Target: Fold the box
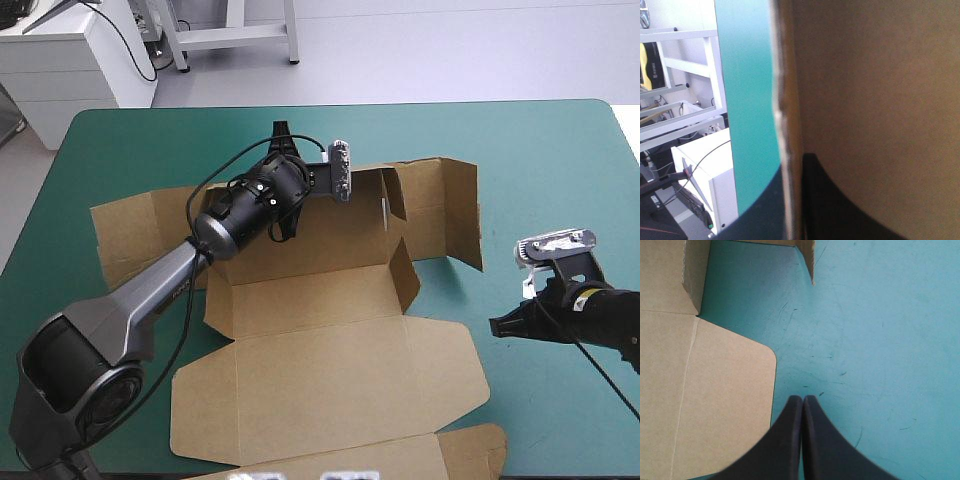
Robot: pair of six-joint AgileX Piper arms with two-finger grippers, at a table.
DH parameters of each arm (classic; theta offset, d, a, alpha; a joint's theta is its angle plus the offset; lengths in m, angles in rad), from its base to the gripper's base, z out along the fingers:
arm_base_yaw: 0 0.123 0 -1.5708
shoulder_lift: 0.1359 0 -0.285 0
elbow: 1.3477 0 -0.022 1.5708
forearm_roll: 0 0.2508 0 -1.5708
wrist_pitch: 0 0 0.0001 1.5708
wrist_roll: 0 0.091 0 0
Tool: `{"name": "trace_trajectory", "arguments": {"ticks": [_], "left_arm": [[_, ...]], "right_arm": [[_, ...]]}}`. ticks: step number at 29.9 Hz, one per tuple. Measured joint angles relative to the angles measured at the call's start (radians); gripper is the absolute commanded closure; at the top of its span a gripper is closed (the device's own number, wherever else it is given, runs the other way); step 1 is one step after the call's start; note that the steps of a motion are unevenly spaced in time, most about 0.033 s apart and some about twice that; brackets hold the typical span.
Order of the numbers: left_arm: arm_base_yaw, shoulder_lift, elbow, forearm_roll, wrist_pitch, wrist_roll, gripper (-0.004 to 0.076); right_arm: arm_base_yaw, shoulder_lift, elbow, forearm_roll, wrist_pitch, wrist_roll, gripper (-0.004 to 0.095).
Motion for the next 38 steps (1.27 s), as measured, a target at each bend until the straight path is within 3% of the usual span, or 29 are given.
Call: {"name": "trace_trajectory", "arguments": {"ticks": [7, 17, 27, 33, 38], "left_arm": [[-0.074, -0.026, 0.053, 0.103, -0.034, -0.105, 0.0731], [-0.156, -0.155, 0.282, 0.283, -0.142, -0.304, 0.0731], [-0.266, -0.244, 0.43, 0.455, -0.125, -0.481, 0.0731], [-0.305, -0.249, 0.507, 0.601, -0.118, -0.575, 0.0731], [-0.314, -0.249, 0.561, 0.721, -0.119, -0.68, 0.0731]], "right_arm": [[0.0, 0.0, 0.0, 0.0, -0.046, 0.008, 0.0927], [0.0, 0.0, 0.0, -0.019, -0.081, 0.053, 0.0927], [0.0, 0.002, -0.009, -0.026, -0.126, 0.097, 0.0927], [0.0, 0.079, -0.145, -0.019, -0.099, 0.098, 0.0927], [0.0, 0.224, -0.345, 0.018, -0.005, 0.057, 0.0927]]}}
